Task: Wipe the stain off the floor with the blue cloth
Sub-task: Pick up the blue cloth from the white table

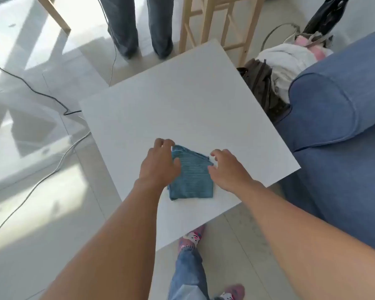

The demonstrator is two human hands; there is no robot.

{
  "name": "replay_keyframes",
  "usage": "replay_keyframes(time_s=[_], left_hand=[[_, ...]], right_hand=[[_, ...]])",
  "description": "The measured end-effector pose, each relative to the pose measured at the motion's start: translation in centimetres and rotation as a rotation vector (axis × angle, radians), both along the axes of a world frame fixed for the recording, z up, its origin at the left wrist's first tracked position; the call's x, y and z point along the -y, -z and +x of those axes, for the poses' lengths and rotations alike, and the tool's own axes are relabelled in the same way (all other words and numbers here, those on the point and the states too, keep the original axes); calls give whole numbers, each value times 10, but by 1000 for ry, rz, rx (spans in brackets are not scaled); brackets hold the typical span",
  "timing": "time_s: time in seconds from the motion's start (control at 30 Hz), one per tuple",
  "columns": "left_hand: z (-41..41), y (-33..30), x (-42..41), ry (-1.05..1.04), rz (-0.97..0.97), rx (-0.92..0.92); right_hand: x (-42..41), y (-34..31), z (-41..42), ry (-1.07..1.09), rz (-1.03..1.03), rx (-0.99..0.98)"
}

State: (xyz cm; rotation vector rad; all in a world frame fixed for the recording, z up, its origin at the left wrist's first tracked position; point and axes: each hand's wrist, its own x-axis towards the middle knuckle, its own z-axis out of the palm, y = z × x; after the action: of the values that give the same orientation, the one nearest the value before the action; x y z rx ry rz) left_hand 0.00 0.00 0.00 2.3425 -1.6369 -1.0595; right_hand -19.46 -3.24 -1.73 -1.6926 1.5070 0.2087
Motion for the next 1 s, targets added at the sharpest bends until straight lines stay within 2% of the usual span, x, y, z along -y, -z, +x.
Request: replay_keyframes(time_s=[0.2, 0.37, 0.47, 0.53, 0.7, 1.0], left_hand=[[3, 60, 17, 159, 103, 90], [-1, 72, 20, 145, 66, 242], [-4, 70, 23, 247, 86, 265], [-5, 66, 29, 245, 124, 192], [-22, 51, 42, 58, 229, -158], [-132, 36, 35, 100, 63, -423]], right_hand=[[10, 55, 16, 44, -48, 9], [9, 66, 18, 22, -54, 49], [5, 62, 16, 60, -72, 98], [3, 55, 11, 113, -67, 171], [-6, 34, -15, 319, -17, 313], [-59, 26, -116, 795, -182, 383]])
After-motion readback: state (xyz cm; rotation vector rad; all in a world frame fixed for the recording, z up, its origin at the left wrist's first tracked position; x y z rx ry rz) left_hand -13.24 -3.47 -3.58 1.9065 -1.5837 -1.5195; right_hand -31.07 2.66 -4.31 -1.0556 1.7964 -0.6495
